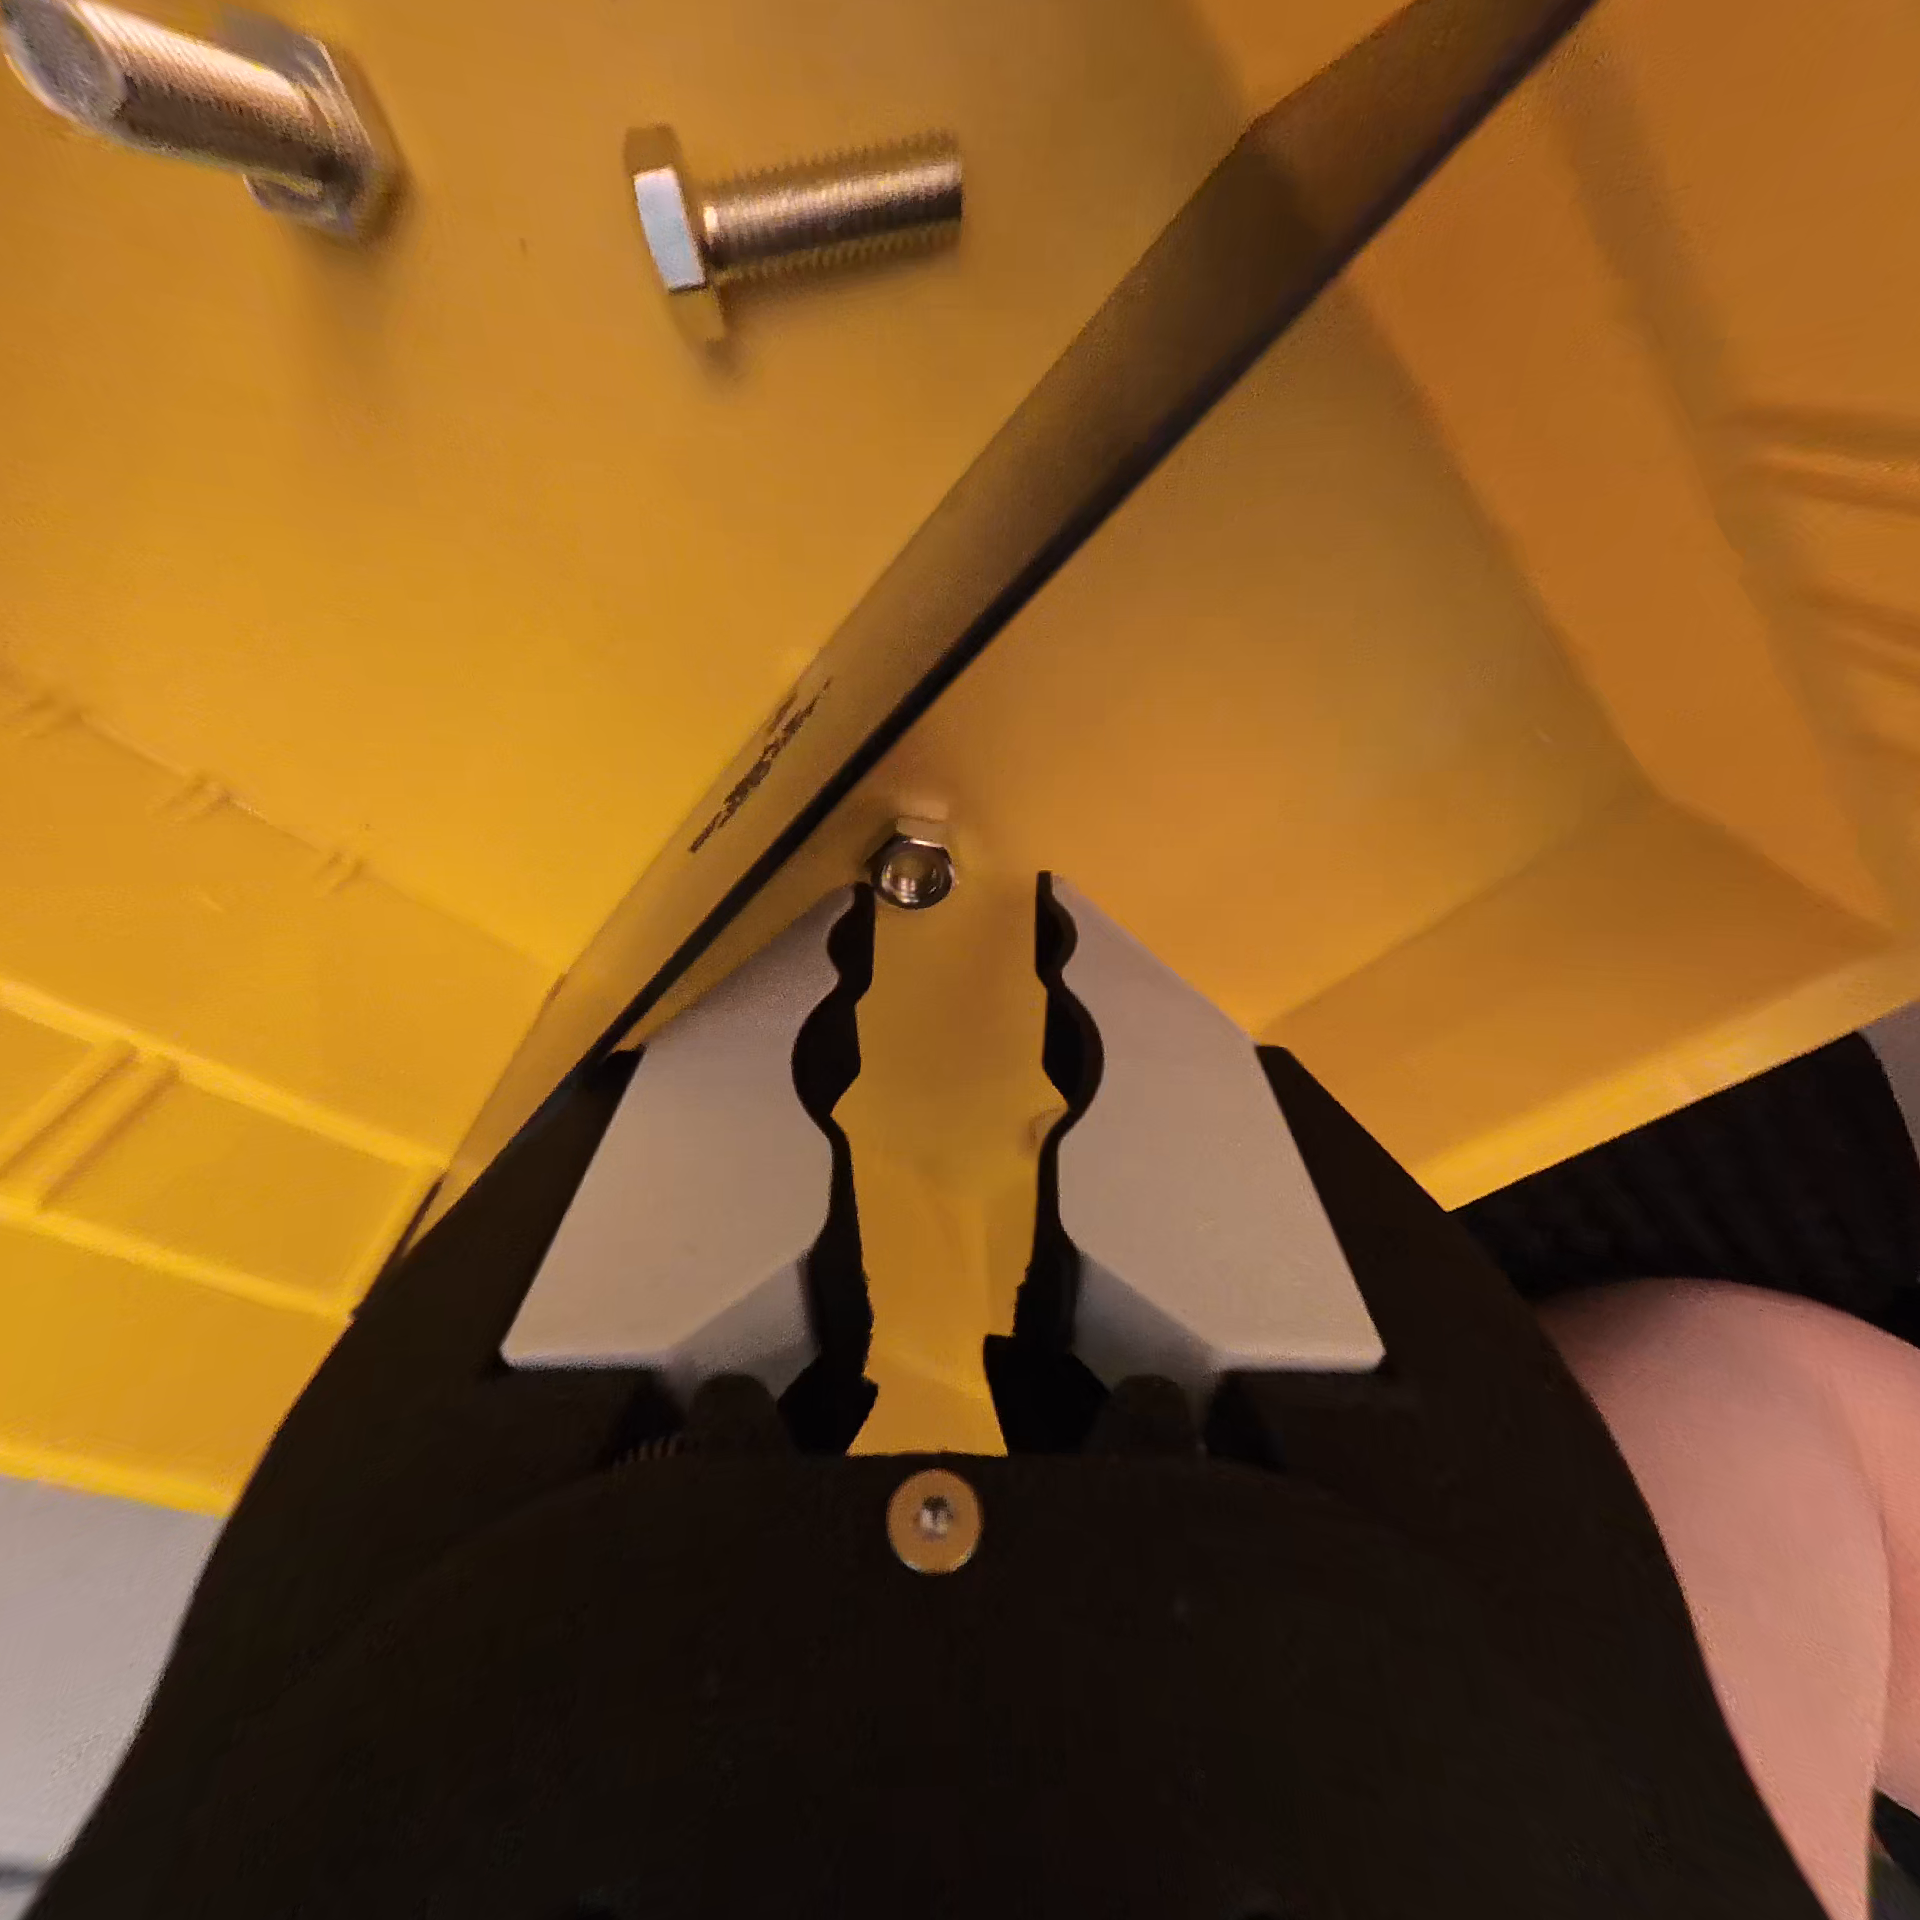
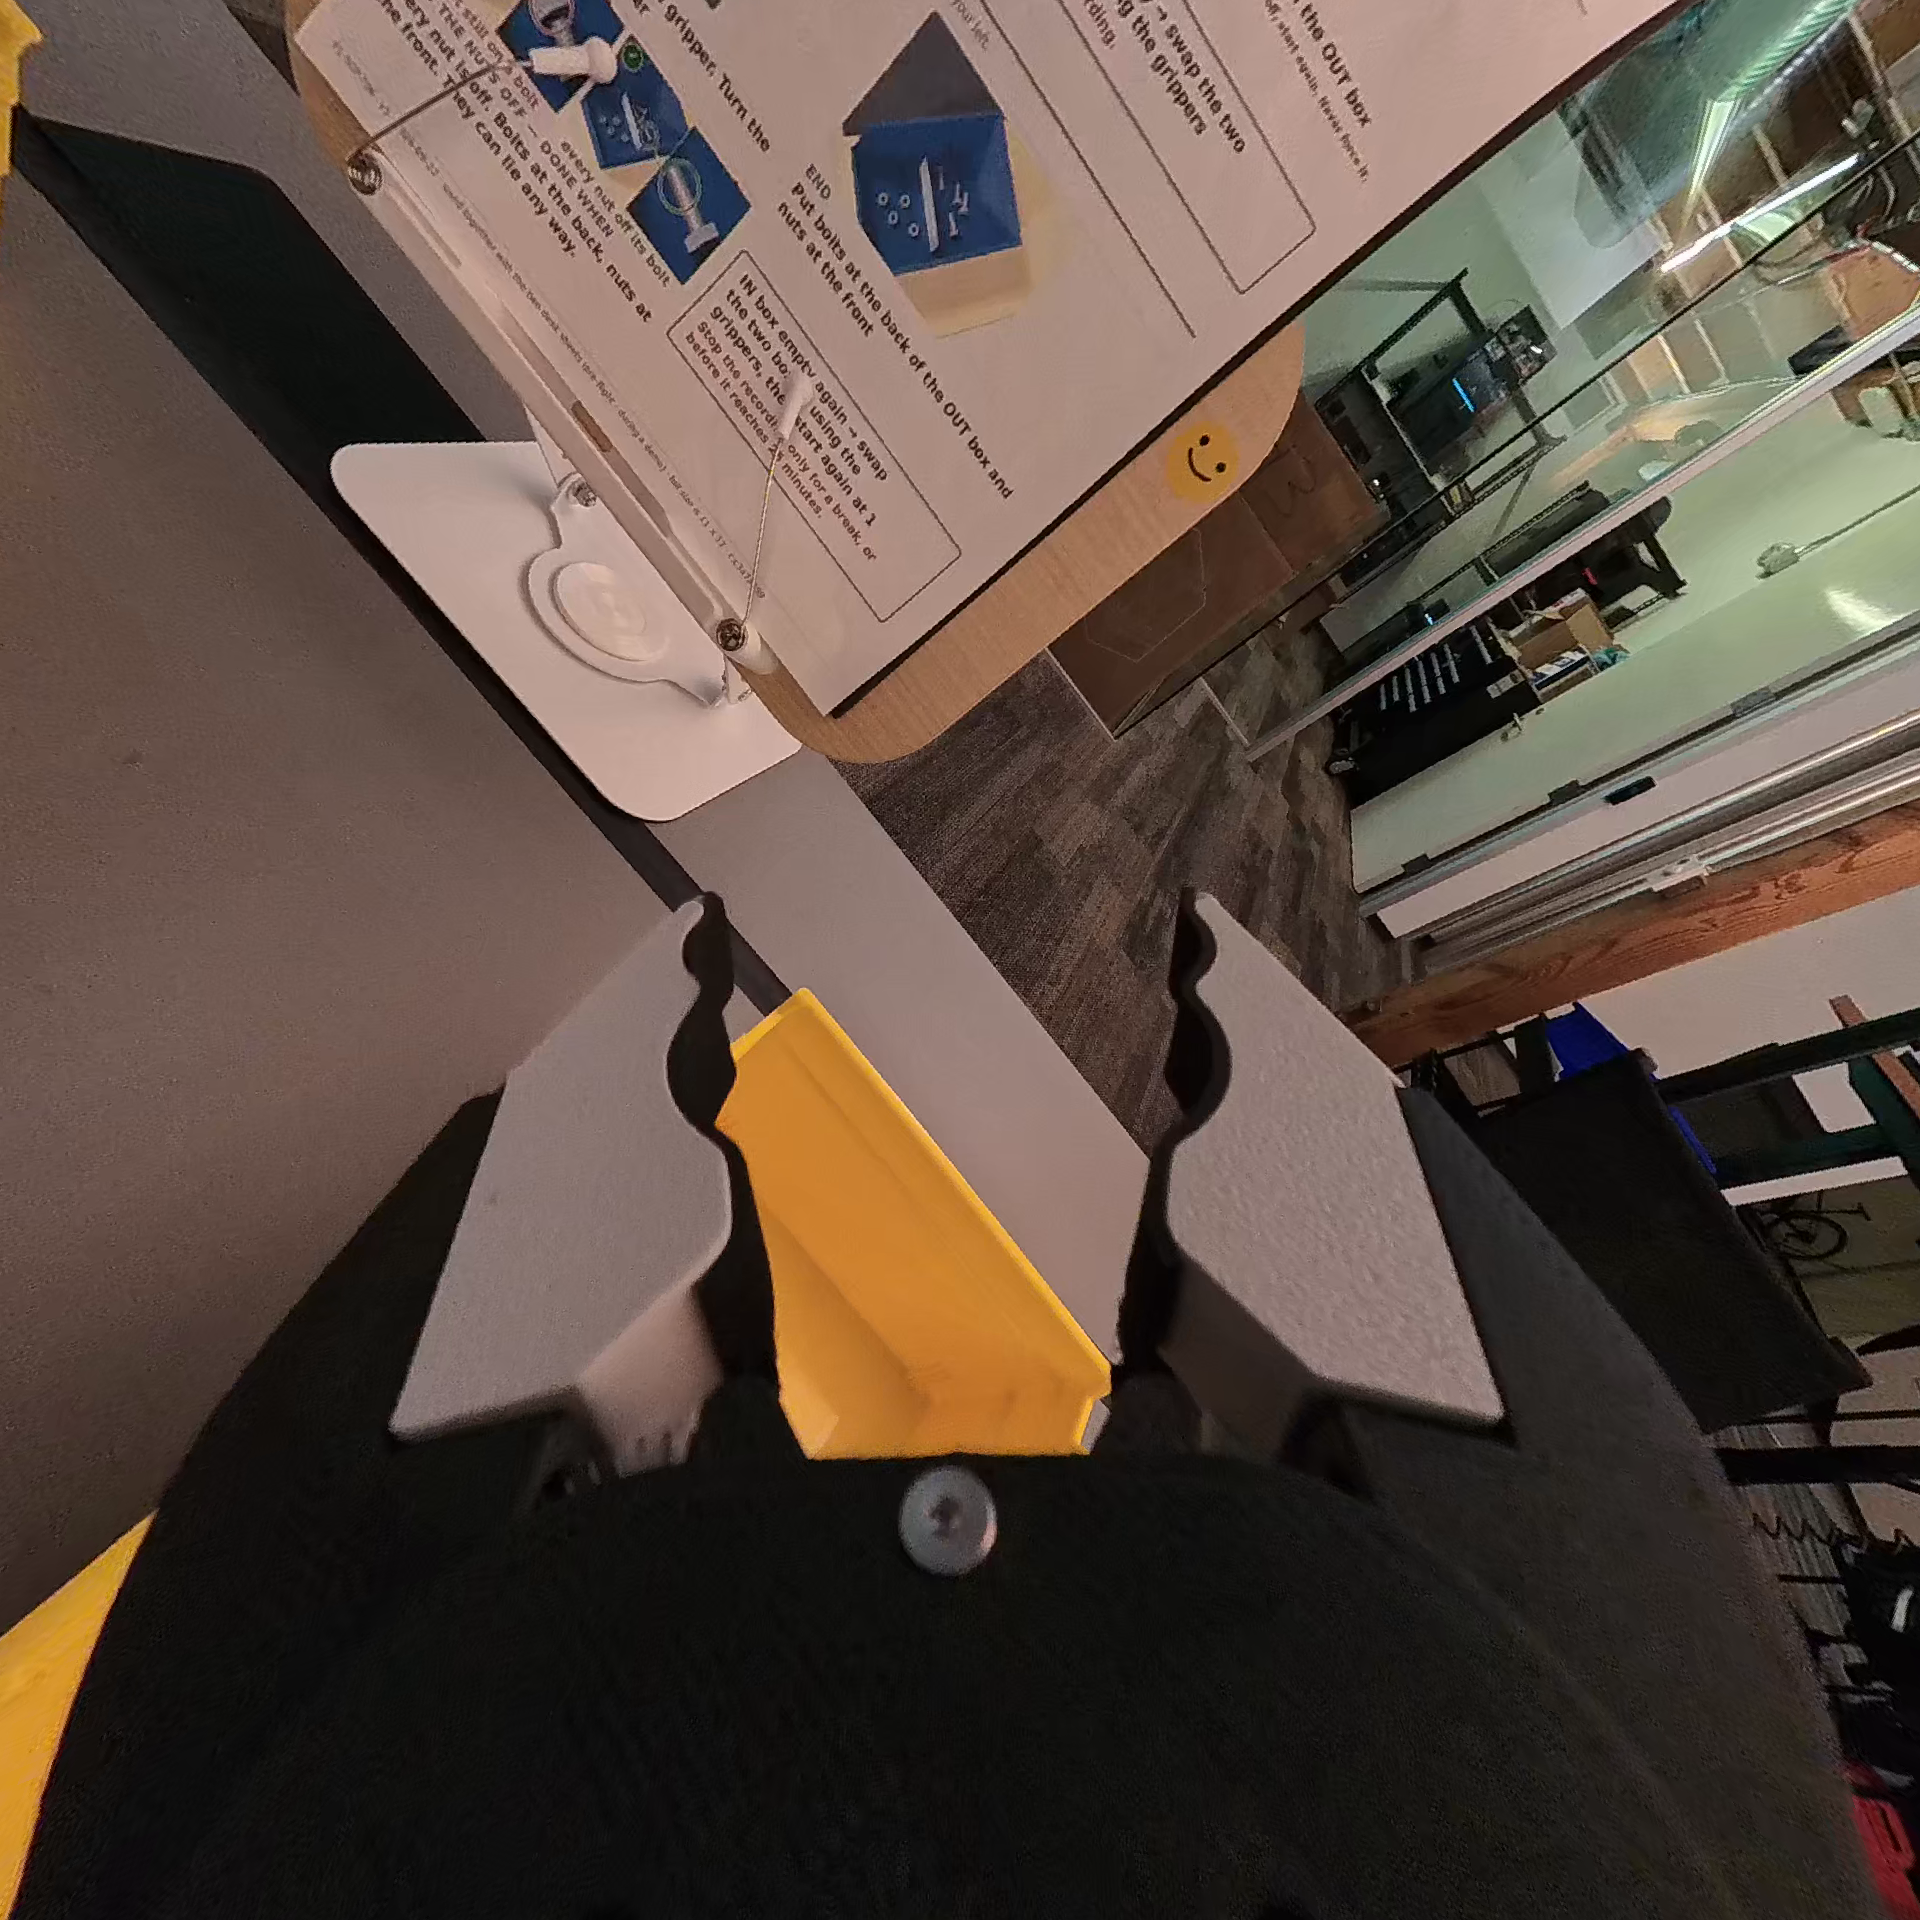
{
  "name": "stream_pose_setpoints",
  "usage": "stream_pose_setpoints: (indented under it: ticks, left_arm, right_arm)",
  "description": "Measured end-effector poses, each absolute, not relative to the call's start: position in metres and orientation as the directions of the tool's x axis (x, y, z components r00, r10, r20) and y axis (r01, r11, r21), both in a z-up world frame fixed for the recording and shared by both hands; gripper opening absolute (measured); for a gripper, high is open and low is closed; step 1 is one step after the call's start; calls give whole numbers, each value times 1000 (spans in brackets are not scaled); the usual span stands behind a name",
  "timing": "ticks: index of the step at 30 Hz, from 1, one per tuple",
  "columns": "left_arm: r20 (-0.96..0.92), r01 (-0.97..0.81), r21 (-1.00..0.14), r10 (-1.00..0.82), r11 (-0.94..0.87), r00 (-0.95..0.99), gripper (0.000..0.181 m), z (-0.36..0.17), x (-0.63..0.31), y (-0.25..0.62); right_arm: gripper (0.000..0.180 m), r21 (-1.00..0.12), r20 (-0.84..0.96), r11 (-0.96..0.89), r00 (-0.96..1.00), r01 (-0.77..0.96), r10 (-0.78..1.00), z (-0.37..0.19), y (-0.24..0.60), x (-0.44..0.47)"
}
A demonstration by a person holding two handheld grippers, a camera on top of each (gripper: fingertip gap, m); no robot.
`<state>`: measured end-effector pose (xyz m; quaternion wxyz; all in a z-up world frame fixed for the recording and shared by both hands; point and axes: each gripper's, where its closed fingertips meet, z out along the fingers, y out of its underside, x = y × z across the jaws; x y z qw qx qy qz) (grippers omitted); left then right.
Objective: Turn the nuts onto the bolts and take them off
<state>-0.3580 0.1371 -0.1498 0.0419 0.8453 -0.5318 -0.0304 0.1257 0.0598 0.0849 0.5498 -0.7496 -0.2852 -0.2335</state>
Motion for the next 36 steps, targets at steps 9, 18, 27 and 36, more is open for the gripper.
stream_pose_setpoints:
  ticks: [9, 18, 27, 36]
  left_arm:
    - [-2, -861, 57, -862, -506, 507, 25, -148, -359, 146]
    - [19, -822, 56, -823, -566, 568, 32, -148, -358, 145]
    - [110, -788, 46, -781, -614, 614, 30, -152, -359, 142]
    - [51, -771, 120, -771, -626, 634, 15, -158, -364, 144]
  right_arm:
    - [84, -673, 672, -241, 714, 699, 195, 80, 59, 124]
    - [85, -657, 677, -254, 704, 710, 215, 75, 58, 124]
    - [85, -635, 684, -274, 690, 723, 237, 68, 57, 126]
    - [84, -622, 687, -288, 684, 728, 246, 65, 55, 129]
